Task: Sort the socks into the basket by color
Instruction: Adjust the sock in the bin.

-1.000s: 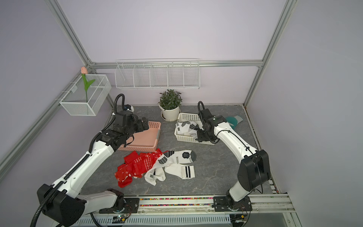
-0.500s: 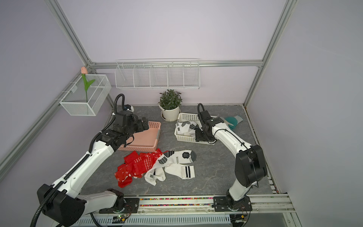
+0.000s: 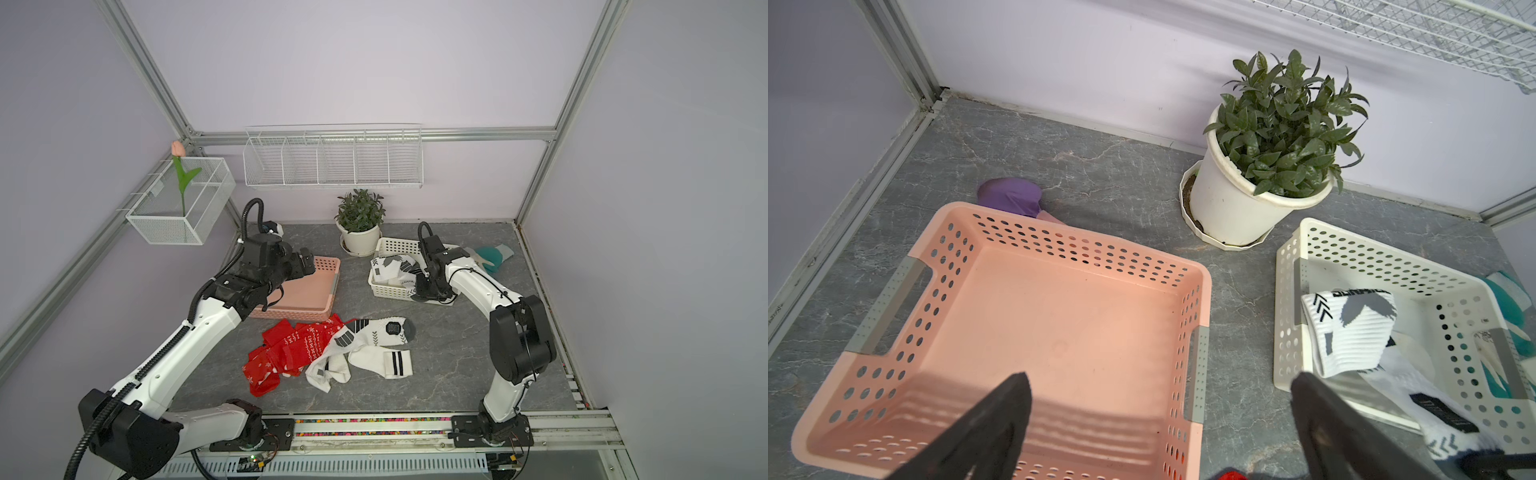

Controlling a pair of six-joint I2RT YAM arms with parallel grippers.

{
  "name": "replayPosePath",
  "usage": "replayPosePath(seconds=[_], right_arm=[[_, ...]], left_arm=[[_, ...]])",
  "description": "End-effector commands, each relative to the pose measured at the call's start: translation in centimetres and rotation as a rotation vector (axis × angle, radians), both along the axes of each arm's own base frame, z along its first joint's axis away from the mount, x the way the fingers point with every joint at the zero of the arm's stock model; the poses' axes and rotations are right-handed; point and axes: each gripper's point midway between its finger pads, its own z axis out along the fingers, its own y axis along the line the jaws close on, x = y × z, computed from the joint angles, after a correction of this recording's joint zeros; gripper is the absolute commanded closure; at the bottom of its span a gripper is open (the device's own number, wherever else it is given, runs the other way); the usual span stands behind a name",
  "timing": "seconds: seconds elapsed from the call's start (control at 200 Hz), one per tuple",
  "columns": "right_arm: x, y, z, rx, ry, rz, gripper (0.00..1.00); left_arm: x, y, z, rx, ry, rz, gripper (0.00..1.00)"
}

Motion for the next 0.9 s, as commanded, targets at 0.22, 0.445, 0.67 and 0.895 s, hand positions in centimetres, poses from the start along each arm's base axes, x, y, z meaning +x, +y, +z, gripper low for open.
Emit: replayPosePath(seconds=[0.22,0.445,0.67,0.895], right_arm=[[0.6,-0.9,0.7,-0.003,-0.044,-0.024,0.85],[0.2,-1.7,3.4,-0.013,-0.088,-0.026,0.90],[1.2,-2.7,6.7,-0.056,-0.145,-0.001,0.89],[4.6,-5.1,5.6,-0.107,-0.138,-0.029,0.89]], left_arm=[[0.0,0.1,1.1,-0.009,-0.019,0.012,0.01],[0.0,0.1,1.0,-0.009,-0.017,0.011,0.01],[0.0,0.0,0.9,-0.013,-0.015,0.007,0.01],[0.1,0.1,0.9,-0.007,-0.015,0.011,0.01]])
